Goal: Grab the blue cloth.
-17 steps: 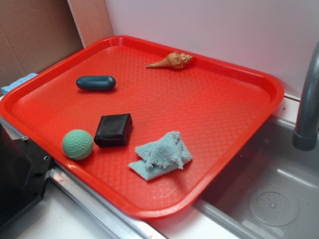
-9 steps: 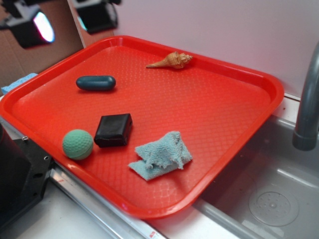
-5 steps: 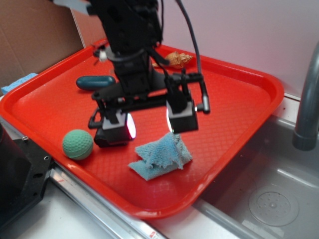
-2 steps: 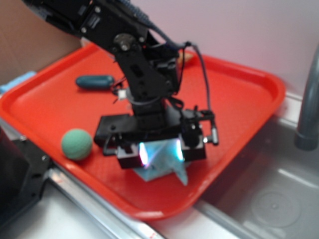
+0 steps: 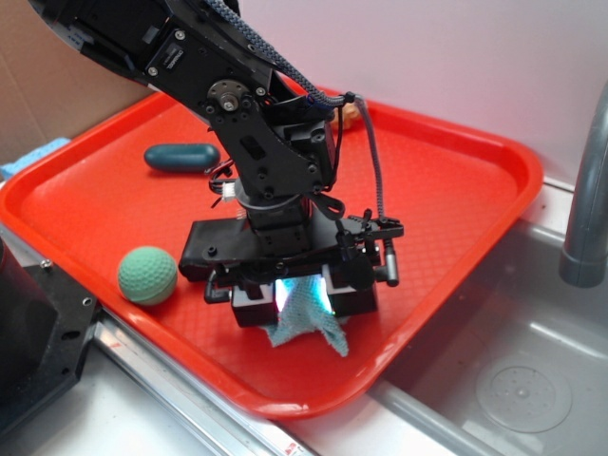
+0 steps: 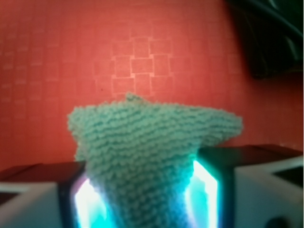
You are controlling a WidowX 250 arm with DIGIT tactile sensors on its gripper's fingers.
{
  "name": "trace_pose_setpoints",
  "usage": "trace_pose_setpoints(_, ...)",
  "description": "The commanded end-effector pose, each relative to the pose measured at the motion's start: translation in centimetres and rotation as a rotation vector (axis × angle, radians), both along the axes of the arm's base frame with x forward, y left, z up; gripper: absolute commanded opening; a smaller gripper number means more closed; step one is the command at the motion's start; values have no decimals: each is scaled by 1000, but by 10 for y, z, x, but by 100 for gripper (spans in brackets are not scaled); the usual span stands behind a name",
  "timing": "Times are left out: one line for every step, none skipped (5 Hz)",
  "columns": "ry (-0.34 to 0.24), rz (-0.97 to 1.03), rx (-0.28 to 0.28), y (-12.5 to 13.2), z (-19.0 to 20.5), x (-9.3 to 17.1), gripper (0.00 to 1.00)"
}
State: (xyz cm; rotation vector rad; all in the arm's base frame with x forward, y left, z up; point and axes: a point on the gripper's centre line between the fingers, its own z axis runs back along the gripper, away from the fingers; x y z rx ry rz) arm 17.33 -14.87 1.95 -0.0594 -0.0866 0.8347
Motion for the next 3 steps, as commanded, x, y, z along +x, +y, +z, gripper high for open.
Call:
trace_pose_setpoints(-34,-36,-22,16,21,4,0)
trace_pose_setpoints(-76,-180,-70,29,52,13,0)
trace_pose_setpoints(-85,-290,-90,47,81,24,0)
